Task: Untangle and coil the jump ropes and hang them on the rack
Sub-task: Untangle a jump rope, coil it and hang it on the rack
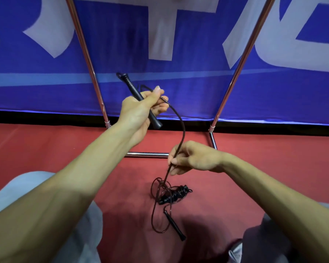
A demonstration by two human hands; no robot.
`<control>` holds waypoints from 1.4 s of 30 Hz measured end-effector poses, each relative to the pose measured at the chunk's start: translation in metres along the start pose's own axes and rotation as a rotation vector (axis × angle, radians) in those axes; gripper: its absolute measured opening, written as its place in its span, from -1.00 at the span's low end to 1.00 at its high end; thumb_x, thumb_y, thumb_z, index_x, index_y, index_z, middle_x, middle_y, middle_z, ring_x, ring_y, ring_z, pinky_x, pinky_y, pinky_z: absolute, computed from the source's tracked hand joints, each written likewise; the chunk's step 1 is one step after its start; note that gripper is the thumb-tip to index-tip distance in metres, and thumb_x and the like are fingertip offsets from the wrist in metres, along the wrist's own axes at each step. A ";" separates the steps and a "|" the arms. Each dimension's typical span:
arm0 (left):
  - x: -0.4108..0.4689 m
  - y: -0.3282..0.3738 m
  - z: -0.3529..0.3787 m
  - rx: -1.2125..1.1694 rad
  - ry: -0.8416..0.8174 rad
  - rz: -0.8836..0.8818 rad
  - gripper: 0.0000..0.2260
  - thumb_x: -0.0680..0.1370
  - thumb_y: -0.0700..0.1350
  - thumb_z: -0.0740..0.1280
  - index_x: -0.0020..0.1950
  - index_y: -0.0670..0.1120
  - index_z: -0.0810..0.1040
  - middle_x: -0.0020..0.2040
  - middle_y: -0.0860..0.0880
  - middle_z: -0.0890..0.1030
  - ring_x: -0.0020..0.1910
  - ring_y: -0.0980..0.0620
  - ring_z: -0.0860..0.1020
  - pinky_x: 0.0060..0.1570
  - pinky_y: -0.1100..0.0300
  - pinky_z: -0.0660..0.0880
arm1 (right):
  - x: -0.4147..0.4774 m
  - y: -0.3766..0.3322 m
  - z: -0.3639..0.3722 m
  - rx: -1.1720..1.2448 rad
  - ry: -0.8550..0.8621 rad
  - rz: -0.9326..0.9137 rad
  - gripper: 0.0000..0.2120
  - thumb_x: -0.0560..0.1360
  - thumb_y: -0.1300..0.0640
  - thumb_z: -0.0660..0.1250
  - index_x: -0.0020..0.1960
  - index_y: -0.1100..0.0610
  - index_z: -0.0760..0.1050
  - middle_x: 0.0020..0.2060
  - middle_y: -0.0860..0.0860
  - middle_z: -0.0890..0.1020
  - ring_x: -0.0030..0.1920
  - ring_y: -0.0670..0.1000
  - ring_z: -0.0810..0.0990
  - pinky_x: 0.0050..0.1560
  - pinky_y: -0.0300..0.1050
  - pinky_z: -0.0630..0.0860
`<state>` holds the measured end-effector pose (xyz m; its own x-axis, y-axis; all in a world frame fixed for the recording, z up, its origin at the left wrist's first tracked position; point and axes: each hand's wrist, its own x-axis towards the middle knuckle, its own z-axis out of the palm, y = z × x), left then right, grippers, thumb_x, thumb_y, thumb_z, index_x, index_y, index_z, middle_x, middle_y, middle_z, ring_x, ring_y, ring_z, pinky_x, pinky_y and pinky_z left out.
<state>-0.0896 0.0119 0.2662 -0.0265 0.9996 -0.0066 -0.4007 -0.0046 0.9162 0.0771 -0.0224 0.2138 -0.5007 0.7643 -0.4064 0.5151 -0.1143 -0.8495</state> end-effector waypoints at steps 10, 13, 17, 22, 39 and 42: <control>-0.019 -0.030 -0.002 0.716 -0.550 -0.291 -0.61 0.51 -0.51 0.18 0.17 -0.17 0.61 0.00 -0.05 0.69 0.00 0.08 0.65 0.00 0.40 0.53 | -0.027 -0.045 -0.038 0.555 0.471 -0.286 -0.82 0.63 0.29 0.12 -0.12 0.22 0.42 -0.32 0.13 0.54 -0.41 0.04 0.64 -0.36 -0.11 0.62; -0.025 -0.035 0.001 0.748 -0.808 -0.329 -0.65 0.58 -0.40 0.21 0.17 -0.02 0.59 0.06 -0.04 0.70 0.15 0.08 0.62 0.19 0.34 0.47 | -0.030 -0.044 -0.050 0.686 0.606 -0.282 -0.81 0.62 0.30 0.14 -0.14 0.25 0.43 -0.30 0.15 0.53 -0.43 0.03 0.64 -0.37 -0.19 0.59; -0.024 -0.043 0.004 0.757 -0.801 -0.302 -0.79 0.62 -0.31 0.23 0.13 -0.09 0.58 -0.03 -0.10 0.70 0.00 0.08 0.64 0.05 0.25 0.53 | -0.030 -0.036 -0.058 0.861 0.668 -0.252 -0.85 0.62 0.29 0.17 -0.10 0.31 0.43 -0.28 0.19 0.55 -0.39 0.07 0.67 -0.35 -0.18 0.61; -0.021 -0.049 0.010 0.598 -0.375 -0.200 -0.85 0.63 -0.28 0.23 -0.02 -0.11 0.57 -0.16 -0.10 0.70 -0.16 -0.02 0.69 -0.09 0.14 0.62 | -0.027 -0.029 -0.054 0.609 0.608 -0.082 -0.79 0.62 0.17 0.19 -0.07 0.27 0.49 -0.24 0.16 0.61 -0.37 0.07 0.64 -0.34 -0.14 0.62; -0.001 0.002 -0.006 0.248 0.237 0.193 -0.92 0.62 -0.21 0.28 -0.06 -0.11 0.52 -0.22 -0.10 0.66 -0.30 -0.03 0.69 -0.35 0.20 0.58 | -0.012 0.009 -0.019 -1.043 -0.017 0.050 -0.77 0.39 0.32 0.30 -0.09 0.11 0.66 -0.18 0.03 0.69 -0.12 0.00 0.64 -0.08 -0.18 0.55; -0.003 0.005 -0.006 0.181 0.212 0.169 -0.96 0.62 -0.20 0.30 -0.01 -0.16 0.52 -0.19 -0.13 0.67 -0.28 -0.07 0.70 -0.34 0.20 0.58 | -0.009 0.014 -0.021 -1.048 0.055 0.102 -0.74 0.44 0.11 0.42 0.12 0.10 0.59 0.04 0.04 0.64 0.09 0.04 0.56 0.04 -0.20 0.44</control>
<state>-0.0967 0.0089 0.2688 -0.2765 0.9572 0.0854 -0.2056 -0.1457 0.9677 0.1036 -0.0174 0.2132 -0.4026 0.8129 -0.4209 0.9097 0.4063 -0.0856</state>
